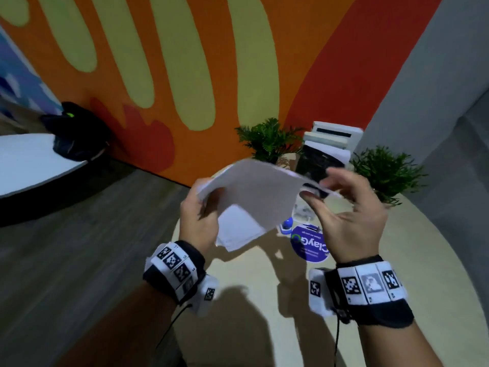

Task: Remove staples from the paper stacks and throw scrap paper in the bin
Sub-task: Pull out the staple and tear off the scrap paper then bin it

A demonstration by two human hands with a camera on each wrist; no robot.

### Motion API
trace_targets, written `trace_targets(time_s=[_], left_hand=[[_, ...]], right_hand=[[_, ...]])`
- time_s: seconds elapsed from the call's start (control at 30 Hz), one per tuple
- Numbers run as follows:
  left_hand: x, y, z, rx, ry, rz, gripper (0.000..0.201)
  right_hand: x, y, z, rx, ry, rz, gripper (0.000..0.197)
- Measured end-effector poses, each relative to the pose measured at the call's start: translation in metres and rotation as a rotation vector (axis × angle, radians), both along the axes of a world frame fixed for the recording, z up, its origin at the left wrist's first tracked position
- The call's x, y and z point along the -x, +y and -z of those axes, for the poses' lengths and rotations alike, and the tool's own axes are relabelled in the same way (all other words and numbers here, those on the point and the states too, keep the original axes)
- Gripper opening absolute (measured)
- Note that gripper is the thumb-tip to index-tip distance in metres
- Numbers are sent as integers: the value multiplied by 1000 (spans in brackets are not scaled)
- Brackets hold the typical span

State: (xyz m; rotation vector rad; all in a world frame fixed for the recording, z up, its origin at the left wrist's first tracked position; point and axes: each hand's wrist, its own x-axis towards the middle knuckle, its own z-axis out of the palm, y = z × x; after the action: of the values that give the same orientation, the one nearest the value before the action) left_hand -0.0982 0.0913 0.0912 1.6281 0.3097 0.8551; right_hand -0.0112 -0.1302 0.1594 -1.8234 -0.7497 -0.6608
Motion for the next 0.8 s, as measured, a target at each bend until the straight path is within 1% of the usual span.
trace_targets(time_s=[0.03,0.07,0.1,0.17,0.27,0.3,0.33,0.4,0.43,0.47,0.5,0.53,0.57,0.6,0.63,0.7,0.77,0.8], left_hand=[[3,6,1,24,28,-40,39],[6,14,4,70,38,-86,33],[9,23,6,139,48,-126,28],[13,49,15,221,75,-186,24],[18,99,34,199,122,-199,24],[19,117,40,193,144,-198,23],[20,139,48,201,171,-199,21],[24,183,63,247,238,-223,15],[28,207,72,241,273,-253,9],[33,230,83,225,302,-265,12],[41,254,97,225,351,-244,23],[50,277,114,255,414,-209,34],[60,298,130,269,523,-163,42],[69,313,146,263,638,-113,45],[78,326,163,248,758,-76,41],[94,353,199,269,931,-113,30],[108,368,232,283,1054,-209,31],[111,374,246,264,1110,-239,35]], right_hand=[[-3,8,10,12,172,-25,59],[-6,19,23,57,332,-57,73],[-7,32,37,111,460,-95,82],[-6,63,63,201,614,-159,88],[-4,120,94,304,736,-139,93],[-5,137,101,319,769,-136,90],[-7,157,110,331,812,-151,78],[-5,201,123,395,873,-204,38],[-2,227,130,417,886,-207,23],[1,251,136,410,899,-197,15],[5,279,144,400,912,-171,14],[10,308,156,400,927,-144,18],[15,335,166,424,944,-124,23],[21,357,178,453,982,-109,27],[27,376,192,491,1026,-100,29],[41,416,226,558,1126,-91,30],[57,436,259,603,1242,-52,32],[66,440,275,624,1318,-31,35]])
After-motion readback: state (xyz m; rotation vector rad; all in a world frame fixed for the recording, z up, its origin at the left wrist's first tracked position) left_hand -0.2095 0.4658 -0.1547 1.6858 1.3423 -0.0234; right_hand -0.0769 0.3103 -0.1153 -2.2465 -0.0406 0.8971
